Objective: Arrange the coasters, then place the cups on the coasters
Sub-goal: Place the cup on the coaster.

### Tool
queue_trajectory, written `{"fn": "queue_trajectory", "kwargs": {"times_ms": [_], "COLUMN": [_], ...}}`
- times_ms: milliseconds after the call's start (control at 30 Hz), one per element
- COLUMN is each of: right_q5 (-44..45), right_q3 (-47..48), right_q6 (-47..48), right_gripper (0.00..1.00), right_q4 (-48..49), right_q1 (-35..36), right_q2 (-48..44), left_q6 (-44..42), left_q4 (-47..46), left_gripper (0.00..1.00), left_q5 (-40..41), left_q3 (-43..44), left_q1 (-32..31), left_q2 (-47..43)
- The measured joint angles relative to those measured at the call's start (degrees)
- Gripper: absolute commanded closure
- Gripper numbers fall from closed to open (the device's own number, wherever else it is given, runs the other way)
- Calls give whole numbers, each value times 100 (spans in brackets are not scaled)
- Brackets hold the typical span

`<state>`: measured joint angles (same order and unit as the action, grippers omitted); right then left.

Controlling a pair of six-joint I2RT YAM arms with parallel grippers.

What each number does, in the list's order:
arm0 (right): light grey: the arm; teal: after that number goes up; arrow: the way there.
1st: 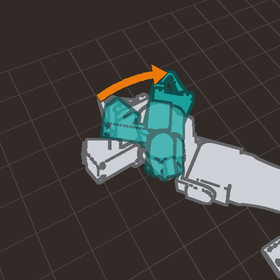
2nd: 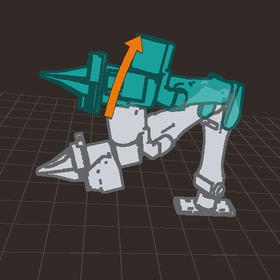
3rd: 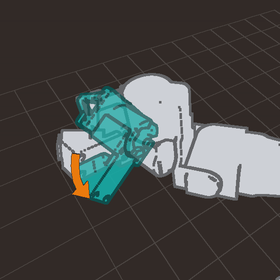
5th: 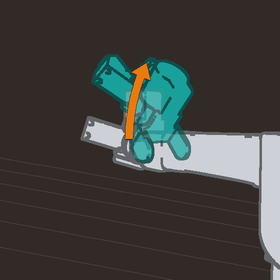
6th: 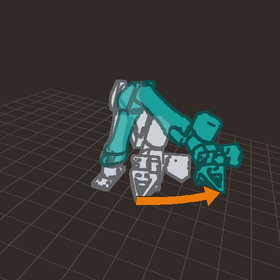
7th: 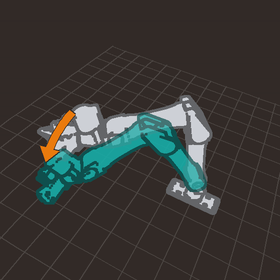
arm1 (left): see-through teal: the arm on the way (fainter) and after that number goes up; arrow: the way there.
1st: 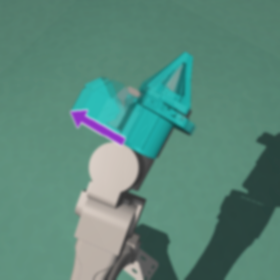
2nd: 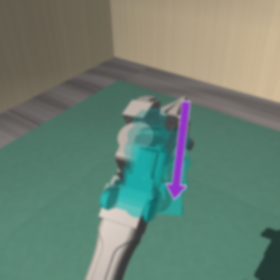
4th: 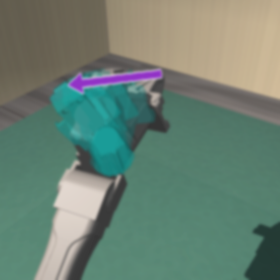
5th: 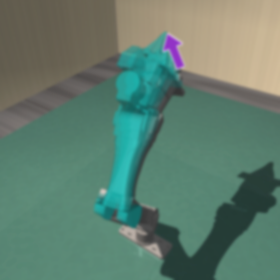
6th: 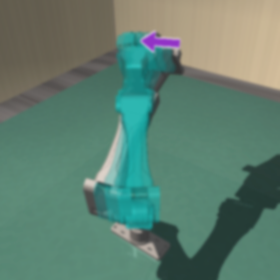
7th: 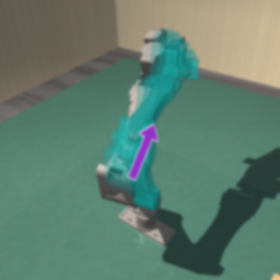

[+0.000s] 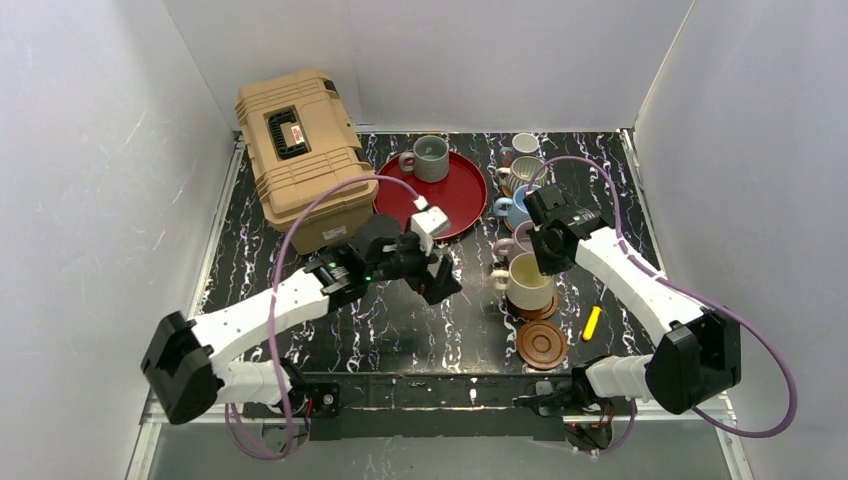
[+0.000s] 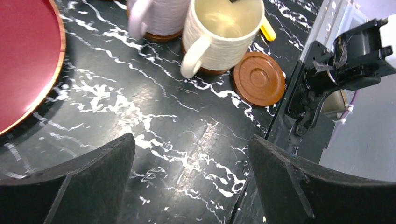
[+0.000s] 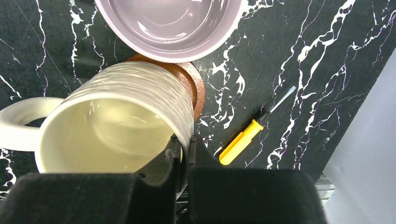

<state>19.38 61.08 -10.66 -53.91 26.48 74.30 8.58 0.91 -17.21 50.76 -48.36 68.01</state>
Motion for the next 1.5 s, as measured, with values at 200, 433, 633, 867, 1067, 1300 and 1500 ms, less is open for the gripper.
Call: {"fn": "queue_trajectory", "kwargs": {"times_ms": [200,433,633,867,1067,1300,1500], "right_q5": [-92,-428,-651,-857,-1034,-1185,-1169], "right_q3": [0,0,0,2,79,149,151], "right_q6": [85,190,201,232,317,358,437], "right_gripper": [99,99,99,99,99,99,99], "right_q4": [59,46,-2,-48,-168,-221,-221], "right_q1": [-11,-11,-11,-11,-11,-11,-31], "right_q2": [-2,-190,-411,-463,-520,-538,-538], "left_q6": [0,-232,-396,-531,-664,-859,-1086], "left_q4": [-675,-1126,-1294,-1287,-1176,-872,-660], "left_gripper": [12,12,29,46,48,65,100], "left_q5": [9,90,-31,-393,-608,-708,-785], "left_q3": [46,273,750,1019,1071,1370,1526], "left_q1": [-546,-623,-614,-614,-614,-619,-719], "left_q2": [994,1818,2361,2527,2673,2859,2922]}}
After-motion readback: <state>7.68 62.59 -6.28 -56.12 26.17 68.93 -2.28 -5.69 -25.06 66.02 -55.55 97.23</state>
